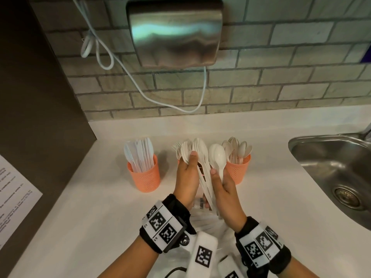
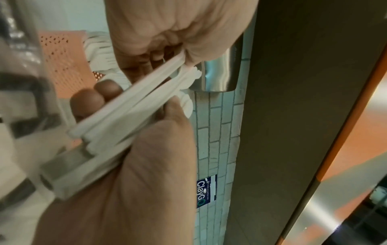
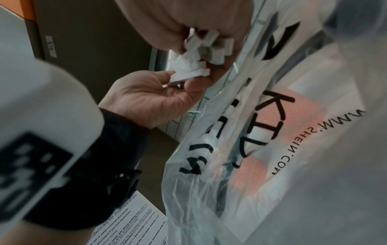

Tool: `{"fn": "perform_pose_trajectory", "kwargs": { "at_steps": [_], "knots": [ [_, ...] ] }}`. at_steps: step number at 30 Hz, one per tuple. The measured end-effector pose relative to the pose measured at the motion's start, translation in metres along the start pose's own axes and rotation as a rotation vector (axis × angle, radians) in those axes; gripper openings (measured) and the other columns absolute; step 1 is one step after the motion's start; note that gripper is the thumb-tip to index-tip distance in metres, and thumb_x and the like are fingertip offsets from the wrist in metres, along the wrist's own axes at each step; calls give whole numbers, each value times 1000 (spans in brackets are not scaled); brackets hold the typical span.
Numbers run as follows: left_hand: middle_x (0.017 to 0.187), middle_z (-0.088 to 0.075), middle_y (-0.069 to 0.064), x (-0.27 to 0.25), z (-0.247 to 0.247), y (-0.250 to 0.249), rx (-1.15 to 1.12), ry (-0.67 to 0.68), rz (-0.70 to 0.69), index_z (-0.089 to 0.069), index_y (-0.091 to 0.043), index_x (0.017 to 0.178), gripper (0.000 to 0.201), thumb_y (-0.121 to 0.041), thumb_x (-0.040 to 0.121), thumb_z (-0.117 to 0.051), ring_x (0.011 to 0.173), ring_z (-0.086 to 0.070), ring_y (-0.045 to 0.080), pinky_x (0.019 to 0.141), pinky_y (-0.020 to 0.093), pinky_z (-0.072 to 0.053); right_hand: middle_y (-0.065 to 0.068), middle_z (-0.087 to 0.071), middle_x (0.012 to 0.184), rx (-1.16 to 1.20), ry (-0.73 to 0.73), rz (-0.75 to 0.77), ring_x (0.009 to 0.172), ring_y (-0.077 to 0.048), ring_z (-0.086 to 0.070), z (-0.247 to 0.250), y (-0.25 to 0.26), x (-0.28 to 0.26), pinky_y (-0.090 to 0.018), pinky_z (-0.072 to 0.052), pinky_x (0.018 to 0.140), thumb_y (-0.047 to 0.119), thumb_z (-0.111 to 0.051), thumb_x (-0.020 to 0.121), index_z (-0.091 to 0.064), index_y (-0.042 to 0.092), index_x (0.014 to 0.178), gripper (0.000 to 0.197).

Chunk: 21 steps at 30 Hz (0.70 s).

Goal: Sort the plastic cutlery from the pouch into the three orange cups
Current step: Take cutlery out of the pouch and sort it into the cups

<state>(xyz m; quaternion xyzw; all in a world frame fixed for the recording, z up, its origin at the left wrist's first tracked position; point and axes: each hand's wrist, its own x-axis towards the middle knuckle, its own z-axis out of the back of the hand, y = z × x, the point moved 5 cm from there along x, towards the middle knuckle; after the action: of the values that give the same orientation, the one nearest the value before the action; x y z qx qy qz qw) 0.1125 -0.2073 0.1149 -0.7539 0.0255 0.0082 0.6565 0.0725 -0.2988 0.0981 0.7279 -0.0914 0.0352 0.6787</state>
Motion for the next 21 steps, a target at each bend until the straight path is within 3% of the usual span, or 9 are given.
{"fn": "perform_pose_trajectory", "kwargs": {
  "at_steps": [2, 4, 6, 8, 10, 12, 14, 18, 21],
  "knots": [
    [119, -65, 13, 1, 0, 2, -45, -13, 9, -47, -15, 131, 38, -32, 101, -32, 109, -63, 26, 99, 47, -47, 1, -67, 68, -17, -6, 7, 50, -15, -61, 0, -3, 2, -31, -53, 45, 32, -37, 97, -44, 21, 126, 32],
    [104, -66, 16, 2, -1, 3, -93, -30, 20, -52, -7, 122, 38, -31, 101, -31, 96, -66, 29, 86, 43, -54, 0, -70, 100, -43, -29, 43, 86, -19, -68, 2, -6, 4, -41, -56, 74, 43, -39, 95, -45, 30, 129, 36],
    [81, -60, 13, 2, -4, 4, -147, -52, 47, -54, -1, 103, 39, -32, 101, -30, 72, -62, 24, 64, 33, -55, 6, -65, 118, -71, -47, 78, 111, -13, -60, 4, -6, 4, -38, -49, 94, 40, -36, 95, -47, 37, 126, 32],
    [65, -55, 5, 1, -4, 3, -213, -84, 96, -54, -4, 88, 41, -33, 101, -29, 57, -55, 16, 54, 26, -50, 8, -64, 119, -88, -43, 83, 114, -8, -58, 4, -7, 5, -32, -46, 97, 35, -36, 95, -47, 35, 125, 31],
    [51, -53, -2, 1, -4, 0, -300, -102, 135, -54, -7, 77, 44, -31, 102, -27, 45, -51, 9, 48, 21, -47, 9, -68, 109, -106, -52, 60, 104, -8, -63, 6, -8, 5, -31, -49, 91, 38, -37, 94, -50, 31, 124, 33],
    [41, -48, -6, 2, -3, -4, -381, -90, 173, -51, -9, 75, 43, -30, 102, -25, 35, -42, 6, 39, 18, -39, 16, -66, 75, -137, -69, 20, 73, -4, -63, 11, -9, 6, -31, -51, 74, 40, -38, 96, -52, 25, 121, 33],
    [37, -41, -6, 2, -1, -7, -387, -79, 200, -49, -12, 76, 39, -33, 102, -27, 29, -33, 4, 33, 14, -28, 12, -53, 52, -141, -60, -18, 51, -6, -53, 13, -7, 5, -31, -50, 58, 35, -38, 97, -51, 26, 117, 25],
    [42, -30, -7, 1, 0, -1, -212, 4, 236, -51, -18, 76, 35, -49, 90, -47, 29, -24, 3, 32, 13, -19, 5, -38, 53, -25, -15, -73, 32, -4, -31, 13, 3, 5, -18, -30, 34, 30, -35, 99, -51, 24, 107, 19],
    [44, -27, -6, -1, -4, 4, -84, 101, 283, -56, -16, 87, 19, -34, 92, -52, 30, -23, 3, 32, 14, -19, 2, -34, 55, 81, 16, -185, 33, -4, -25, 15, 5, 6, -15, -21, 34, 41, -35, 96, -53, 17, 100, 30]
  ]
}}
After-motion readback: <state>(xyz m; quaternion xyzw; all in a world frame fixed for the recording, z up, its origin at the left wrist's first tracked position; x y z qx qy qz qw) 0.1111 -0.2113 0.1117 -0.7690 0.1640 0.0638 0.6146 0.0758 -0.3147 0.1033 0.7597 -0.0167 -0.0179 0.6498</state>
